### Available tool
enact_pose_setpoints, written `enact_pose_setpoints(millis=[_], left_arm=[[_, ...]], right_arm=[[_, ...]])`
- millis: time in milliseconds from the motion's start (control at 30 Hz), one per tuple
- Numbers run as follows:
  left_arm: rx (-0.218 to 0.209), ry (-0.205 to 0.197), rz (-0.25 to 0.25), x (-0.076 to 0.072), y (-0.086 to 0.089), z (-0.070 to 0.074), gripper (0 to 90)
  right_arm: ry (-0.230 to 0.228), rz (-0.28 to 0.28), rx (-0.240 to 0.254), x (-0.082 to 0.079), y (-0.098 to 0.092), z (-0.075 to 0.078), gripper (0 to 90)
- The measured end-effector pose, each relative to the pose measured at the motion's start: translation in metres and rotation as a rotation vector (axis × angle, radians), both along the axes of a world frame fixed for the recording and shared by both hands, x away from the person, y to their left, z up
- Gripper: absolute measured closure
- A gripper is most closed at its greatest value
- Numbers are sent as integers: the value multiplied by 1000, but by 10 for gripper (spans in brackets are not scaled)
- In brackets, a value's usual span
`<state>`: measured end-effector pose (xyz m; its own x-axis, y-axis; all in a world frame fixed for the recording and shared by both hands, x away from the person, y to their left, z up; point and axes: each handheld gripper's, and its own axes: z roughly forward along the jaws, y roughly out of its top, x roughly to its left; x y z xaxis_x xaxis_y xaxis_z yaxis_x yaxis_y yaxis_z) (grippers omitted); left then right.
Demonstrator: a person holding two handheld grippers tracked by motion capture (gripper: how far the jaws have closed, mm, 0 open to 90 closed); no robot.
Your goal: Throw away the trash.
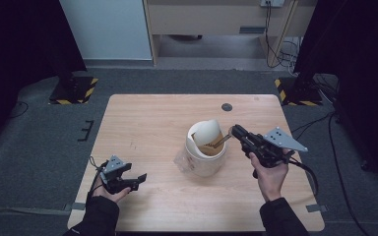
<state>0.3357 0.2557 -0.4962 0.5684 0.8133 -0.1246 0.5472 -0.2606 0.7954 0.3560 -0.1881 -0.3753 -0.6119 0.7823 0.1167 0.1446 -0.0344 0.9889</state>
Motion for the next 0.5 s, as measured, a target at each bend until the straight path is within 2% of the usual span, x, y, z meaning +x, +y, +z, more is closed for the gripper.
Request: enact_pose_setpoints(millis=[333, 433, 500], left_arm=[[12, -6, -3, 0, -2, 1, 212], [11, -4, 1, 0, -1, 1, 212], [11, -3, 1, 0, -1, 1, 212]], right_arm=[[32, 6, -70, 10, 21, -24, 831], [59, 43, -99, 11, 31, -36, 756], [69, 47, -101, 11, 32, -37, 730]])
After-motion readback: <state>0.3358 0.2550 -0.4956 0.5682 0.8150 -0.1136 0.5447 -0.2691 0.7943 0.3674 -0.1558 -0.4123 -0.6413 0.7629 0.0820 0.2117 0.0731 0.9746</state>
